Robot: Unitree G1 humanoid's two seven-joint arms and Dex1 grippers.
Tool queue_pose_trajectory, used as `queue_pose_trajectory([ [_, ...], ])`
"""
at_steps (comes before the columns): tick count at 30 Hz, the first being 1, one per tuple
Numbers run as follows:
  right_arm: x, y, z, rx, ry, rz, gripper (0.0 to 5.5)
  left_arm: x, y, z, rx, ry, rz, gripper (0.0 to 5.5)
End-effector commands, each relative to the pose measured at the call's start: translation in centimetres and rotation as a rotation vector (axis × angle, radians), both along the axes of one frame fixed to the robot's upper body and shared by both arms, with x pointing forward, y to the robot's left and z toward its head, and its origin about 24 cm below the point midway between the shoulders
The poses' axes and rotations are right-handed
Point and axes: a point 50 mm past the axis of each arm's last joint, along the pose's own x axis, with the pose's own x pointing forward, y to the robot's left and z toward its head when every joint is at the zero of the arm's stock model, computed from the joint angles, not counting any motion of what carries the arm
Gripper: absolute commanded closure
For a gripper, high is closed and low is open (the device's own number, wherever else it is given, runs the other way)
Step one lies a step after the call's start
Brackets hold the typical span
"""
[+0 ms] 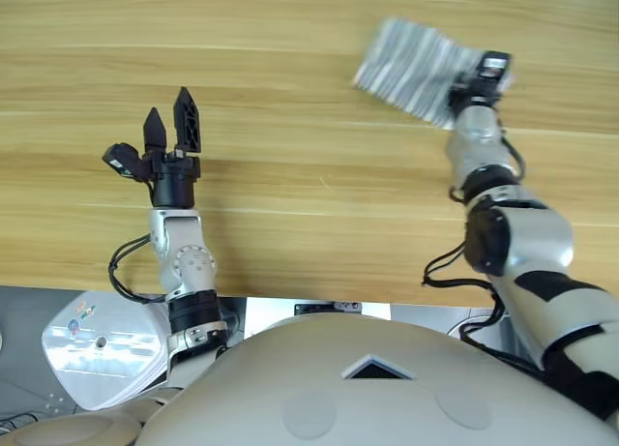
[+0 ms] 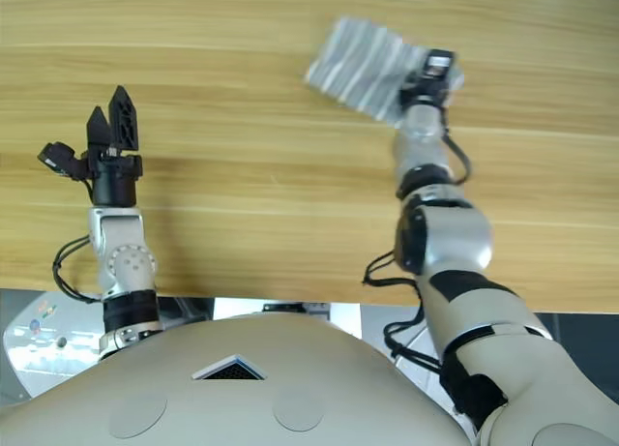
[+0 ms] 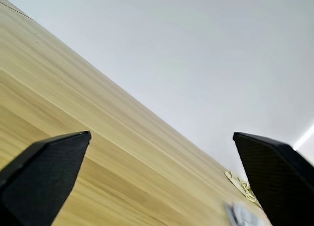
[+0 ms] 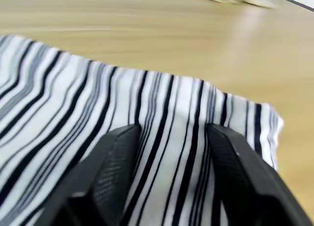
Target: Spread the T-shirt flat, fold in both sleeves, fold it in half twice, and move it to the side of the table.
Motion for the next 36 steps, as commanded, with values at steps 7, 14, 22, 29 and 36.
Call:
queue_pose_trajectory([
  [7,-3.8,-5.2,-0.3,0.163,0.038,-0.699,2.97,-7.0,3.3,-0.2,-0.001,0.013,0.281,0.12],
  [14,-4.8,-7.3,1.2,0.218,-0.029,-0.984,2.97,-10.2,4.3,-0.1,-0.005,0.018,0.378,0.12],
  [22,-4.7,-8.0,2.4,0.201,-0.128,-1.036,2.97,-10.4,4.7,0.0,0.003,0.017,0.378,0.12],
  [29,-0.1,-7.8,12.8,-0.078,-0.711,-0.645,2.97,-4.3,3.7,1.6,0.262,0.076,0.335,0.12],
  [36,1.9,6.4,8.6,-0.343,-0.679,0.346,2.97,10.0,-2.4,4.5,0.824,0.120,0.290,0.12],
])
